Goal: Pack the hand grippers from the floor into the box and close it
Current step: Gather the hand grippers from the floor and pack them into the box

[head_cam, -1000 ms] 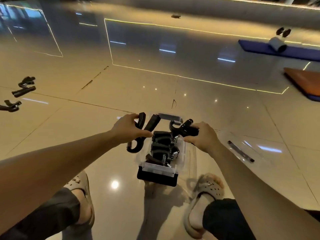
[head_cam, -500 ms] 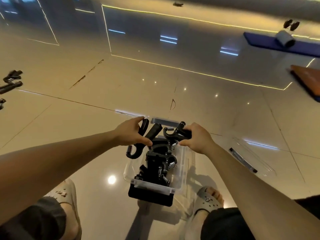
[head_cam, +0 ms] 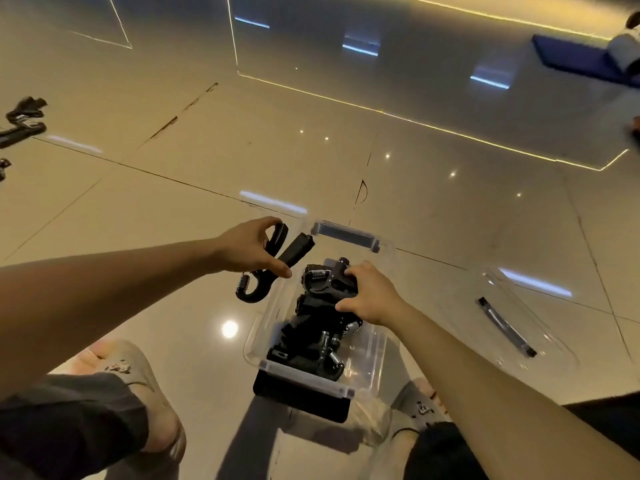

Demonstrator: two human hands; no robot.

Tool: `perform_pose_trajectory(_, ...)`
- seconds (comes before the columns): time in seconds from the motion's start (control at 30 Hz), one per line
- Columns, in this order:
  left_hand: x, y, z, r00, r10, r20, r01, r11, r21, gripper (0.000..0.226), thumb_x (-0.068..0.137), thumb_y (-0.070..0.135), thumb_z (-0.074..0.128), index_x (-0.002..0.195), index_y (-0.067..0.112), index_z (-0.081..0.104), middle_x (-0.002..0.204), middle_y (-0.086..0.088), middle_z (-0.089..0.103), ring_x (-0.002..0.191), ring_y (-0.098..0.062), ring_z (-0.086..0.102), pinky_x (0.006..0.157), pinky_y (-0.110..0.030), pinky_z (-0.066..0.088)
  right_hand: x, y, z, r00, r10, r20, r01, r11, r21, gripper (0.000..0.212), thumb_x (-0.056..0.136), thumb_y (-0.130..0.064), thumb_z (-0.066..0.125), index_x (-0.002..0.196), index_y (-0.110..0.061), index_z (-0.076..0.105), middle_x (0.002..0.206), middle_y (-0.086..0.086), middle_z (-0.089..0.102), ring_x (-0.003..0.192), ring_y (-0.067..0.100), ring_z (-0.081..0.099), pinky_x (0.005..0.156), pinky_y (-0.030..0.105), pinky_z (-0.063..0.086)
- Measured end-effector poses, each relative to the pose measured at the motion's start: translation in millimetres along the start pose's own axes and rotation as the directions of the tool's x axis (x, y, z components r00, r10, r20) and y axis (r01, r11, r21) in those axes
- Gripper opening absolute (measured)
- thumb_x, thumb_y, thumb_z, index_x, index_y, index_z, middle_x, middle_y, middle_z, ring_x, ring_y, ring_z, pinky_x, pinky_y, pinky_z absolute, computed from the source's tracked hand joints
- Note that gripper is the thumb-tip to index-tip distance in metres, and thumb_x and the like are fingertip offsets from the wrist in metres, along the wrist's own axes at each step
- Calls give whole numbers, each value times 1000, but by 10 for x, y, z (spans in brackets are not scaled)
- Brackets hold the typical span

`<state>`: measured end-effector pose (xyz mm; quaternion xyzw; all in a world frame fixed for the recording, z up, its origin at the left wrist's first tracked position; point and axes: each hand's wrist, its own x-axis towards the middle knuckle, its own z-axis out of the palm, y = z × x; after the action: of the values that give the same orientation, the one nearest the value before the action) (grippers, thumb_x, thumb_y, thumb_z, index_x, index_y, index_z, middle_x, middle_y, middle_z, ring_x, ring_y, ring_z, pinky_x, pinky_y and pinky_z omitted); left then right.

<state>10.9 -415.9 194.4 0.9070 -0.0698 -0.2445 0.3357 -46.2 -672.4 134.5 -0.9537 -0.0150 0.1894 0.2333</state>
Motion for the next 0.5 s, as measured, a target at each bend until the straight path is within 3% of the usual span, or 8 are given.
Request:
perform_pose_trajectory(0.07, 46, -64, -13, 1000, -9, -2, 9, 1000, 4, 111, 67, 37, 92, 156, 25, 28, 102, -4, 62, 84, -21, 70, 85, -41, 60, 65, -34, 136, 1000, 12, 29, -11, 999, -31, 78, 80, -37, 81, 146, -13, 47, 137, 4, 45, 119, 27, 54, 100, 36, 46)
perform_pose_trajectory(0.2, 127, -153, -7, 1000, -14, 7, 14, 1000, -20, 110, 66, 38, 92, 155, 25, 29, 104, -6, 61, 85, -23, 70, 84, -43, 60, 147, -92, 484, 997, 68, 37, -68, 998, -19, 70, 83, -40, 79, 139, -12, 49, 132, 4, 45, 111, 28, 56, 97, 41, 50)
perform_pose_trajectory(0.33, 235, -178, 63, 999, 16, 32, -15, 1000, -26, 111, 66, 39, 92, 155, 25, 28, 104, -3, 58, 88, -19, 66, 72, -29, 56, 163, -38, 702, 993, 120, -9, -120, 993, -12, 57, 82, -41, 79, 126, -15, 53, 126, 2, 50, 109, 26, 58, 94, 43, 52)
perform_pose_trajectory(0.5, 359, -172, 112, 998, 46, 51, -44, 998, -43, 107, 68, 36, 91, 155, 24, 29, 102, 1, 57, 86, -16, 66, 64, -21, 52, 188, 29, 762, 995, 93, 32, -86, 982, -170, 62, 80, -46, 81, 126, -16, 54, 126, 3, 59, 116, 26, 58, 98, 45, 49)
